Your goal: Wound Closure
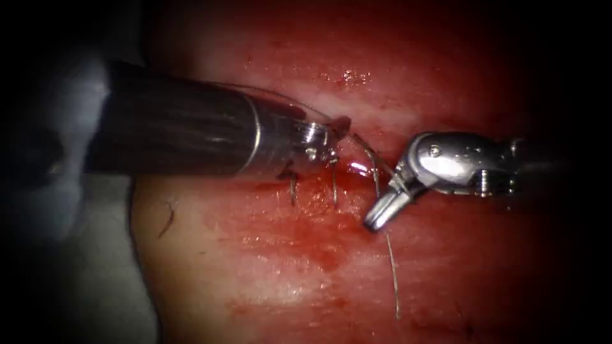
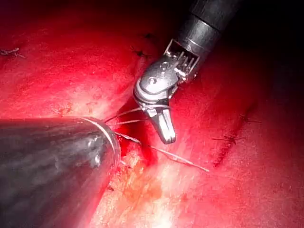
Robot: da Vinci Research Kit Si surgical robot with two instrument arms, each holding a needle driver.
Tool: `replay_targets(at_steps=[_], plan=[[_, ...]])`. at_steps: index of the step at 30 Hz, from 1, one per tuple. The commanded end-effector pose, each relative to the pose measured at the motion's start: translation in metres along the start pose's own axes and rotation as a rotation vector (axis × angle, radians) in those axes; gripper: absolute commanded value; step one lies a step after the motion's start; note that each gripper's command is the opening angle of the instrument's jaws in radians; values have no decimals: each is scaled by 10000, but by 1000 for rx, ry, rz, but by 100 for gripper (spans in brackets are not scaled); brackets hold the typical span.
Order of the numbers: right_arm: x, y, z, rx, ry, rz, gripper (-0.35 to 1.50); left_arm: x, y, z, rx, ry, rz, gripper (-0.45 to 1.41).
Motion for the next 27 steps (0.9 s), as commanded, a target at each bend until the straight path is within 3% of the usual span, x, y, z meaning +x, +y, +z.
replay_targets(at_steps=[1, 3, 4, 8, 13, 15, 22, 27], plan=[[-14, 0, 16, 28, -30, -3, -15, 4, 9, 5, -3, 0, -1, -45], [-18, 0, 20, 49, -66, -7, 0, 4, 9, 4, -3, 1, 0, -45], [-21, 1, 25, 74, -118, -10, 24, 3, 10, 3, -3, 2, 1, -45], [-24, -1, 28, 118, -209, -12, 61, -1, 13, -1, -4, 7, 5, -45], [-25, -6, 22, 155, -308, -9, 62, -7, 17, -8, -6, 4, 12, -45], [-26, -7, 20, 165, -342, -7, 74, -9, 18, -9, -6, 6, 14, -45], [-33, -11, 22, 210, -477, -29, 76, -11, 20, -11, -6, 6, 16, -45], [-49, -15, 29, 261, -647, -55, 59, -16, 23, -16, -7, 2, 21, -45]])
